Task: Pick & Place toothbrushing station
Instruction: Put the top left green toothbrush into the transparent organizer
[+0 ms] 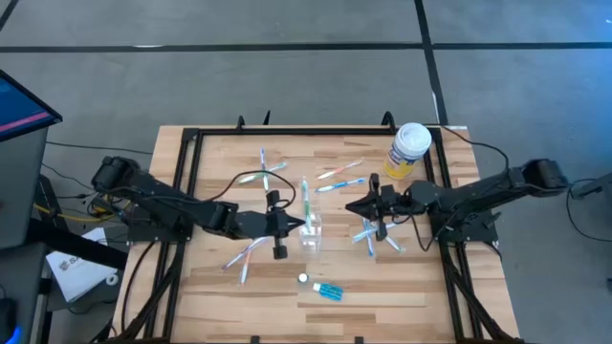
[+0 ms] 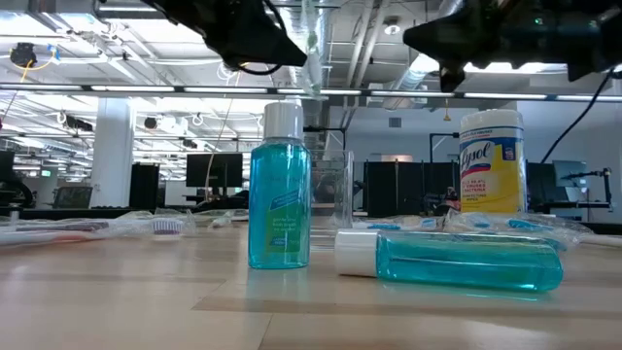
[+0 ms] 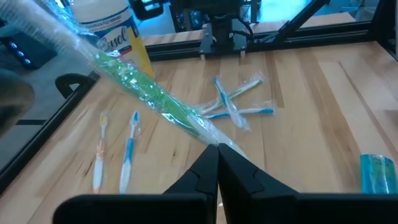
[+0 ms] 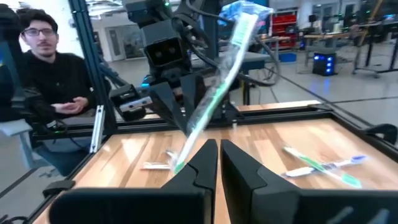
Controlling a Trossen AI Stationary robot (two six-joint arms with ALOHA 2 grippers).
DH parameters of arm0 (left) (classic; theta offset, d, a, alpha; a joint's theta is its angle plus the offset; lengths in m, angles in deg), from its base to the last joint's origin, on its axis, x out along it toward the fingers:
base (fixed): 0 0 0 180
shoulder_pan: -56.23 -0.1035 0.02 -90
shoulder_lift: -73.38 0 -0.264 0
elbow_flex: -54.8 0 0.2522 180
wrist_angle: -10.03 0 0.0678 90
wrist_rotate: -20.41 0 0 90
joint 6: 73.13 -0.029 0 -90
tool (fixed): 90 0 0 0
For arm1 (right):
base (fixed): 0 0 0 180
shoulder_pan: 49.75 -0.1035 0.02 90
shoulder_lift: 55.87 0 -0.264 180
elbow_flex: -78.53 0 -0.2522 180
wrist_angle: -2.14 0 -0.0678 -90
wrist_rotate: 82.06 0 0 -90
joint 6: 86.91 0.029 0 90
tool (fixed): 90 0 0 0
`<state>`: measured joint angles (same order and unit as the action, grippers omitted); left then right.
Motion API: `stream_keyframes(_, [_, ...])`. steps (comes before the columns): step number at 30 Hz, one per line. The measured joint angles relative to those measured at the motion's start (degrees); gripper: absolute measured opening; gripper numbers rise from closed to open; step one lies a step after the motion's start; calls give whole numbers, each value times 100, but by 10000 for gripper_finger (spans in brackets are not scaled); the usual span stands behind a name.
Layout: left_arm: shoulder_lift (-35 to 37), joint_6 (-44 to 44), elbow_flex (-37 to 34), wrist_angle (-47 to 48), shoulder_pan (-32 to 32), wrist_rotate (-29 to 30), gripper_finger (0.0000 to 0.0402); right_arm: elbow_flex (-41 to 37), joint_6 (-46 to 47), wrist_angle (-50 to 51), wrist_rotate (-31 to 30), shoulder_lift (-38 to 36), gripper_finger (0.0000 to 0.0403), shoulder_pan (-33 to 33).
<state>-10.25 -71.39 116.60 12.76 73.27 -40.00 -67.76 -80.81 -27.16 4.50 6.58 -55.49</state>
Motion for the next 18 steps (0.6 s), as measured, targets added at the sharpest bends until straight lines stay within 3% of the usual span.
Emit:
stream_keyframes(10, [-363,-35,286,-55,80,-219,0,536,-50,2,346,569,19,136])
stream_keyframes(18, [-363,-151,294,-250,155,-225,0,782,-6,22,411,628,84,142])
